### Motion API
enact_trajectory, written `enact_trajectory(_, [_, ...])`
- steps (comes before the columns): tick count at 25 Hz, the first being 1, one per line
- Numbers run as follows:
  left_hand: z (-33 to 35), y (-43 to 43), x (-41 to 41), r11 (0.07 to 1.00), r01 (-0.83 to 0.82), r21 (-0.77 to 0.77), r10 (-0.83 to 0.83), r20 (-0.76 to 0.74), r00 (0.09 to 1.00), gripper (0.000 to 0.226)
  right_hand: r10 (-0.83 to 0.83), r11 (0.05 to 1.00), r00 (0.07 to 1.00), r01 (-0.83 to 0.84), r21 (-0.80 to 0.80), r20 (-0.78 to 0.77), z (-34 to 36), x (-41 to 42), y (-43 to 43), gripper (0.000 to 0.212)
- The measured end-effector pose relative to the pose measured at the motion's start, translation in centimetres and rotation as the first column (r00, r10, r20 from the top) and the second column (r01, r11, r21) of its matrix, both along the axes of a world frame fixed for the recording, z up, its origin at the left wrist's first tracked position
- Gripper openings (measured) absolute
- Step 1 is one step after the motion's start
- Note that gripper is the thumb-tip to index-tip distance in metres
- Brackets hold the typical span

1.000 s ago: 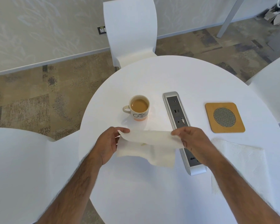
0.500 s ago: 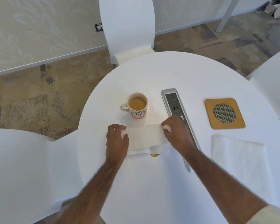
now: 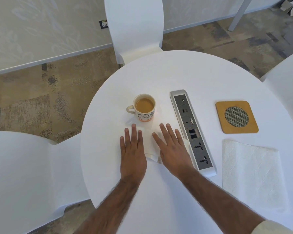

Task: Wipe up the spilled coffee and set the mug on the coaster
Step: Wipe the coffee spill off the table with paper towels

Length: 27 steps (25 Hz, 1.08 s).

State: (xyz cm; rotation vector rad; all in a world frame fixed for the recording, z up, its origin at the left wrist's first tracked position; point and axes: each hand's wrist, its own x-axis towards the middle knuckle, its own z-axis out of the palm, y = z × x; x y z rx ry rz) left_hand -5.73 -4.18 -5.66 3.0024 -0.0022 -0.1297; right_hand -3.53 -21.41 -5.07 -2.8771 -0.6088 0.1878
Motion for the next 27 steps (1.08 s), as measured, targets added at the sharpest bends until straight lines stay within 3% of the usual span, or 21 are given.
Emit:
enact_trajectory(4, [-1.1,0.1,0.4,0.972,0.219,-0.085,-0.222,-0.024,0.975,0.064,-0.020,0.999,0.994,0.015,-0.045,-0.105,-1.4,-1.7,0.3,0.060])
enact_trajectory(7, [-2.0,0.4,0.9,0.976,0.204,-0.076,-0.211,-0.098,0.973,0.064,-0.019,0.996,0.991,0.008,-0.083,-0.134,-2.1,-1.1,0.0,0.068])
enact_trajectory(15, [-2.1,0.5,0.8,0.980,0.190,-0.061,-0.196,-0.100,0.976,0.066,0.025,0.999,0.990,-0.030,-0.036,-0.142,-1.6,-0.4,-0.2,0.067])
enact_trajectory(20, [-1.9,0.5,0.8,0.981,0.182,-0.060,-0.188,-0.117,0.975,0.064,-0.170,0.983,0.985,0.170,-0.065,-0.007,-1.1,-2.0,-1.6,0.055])
enact_trajectory(27, [-1.8,-0.3,0.5,0.985,0.155,-0.080,-0.165,-0.136,0.977,0.063,-0.236,0.968,0.972,0.236,-0.082,0.010,0.1,-1.6,0.4,0.048])
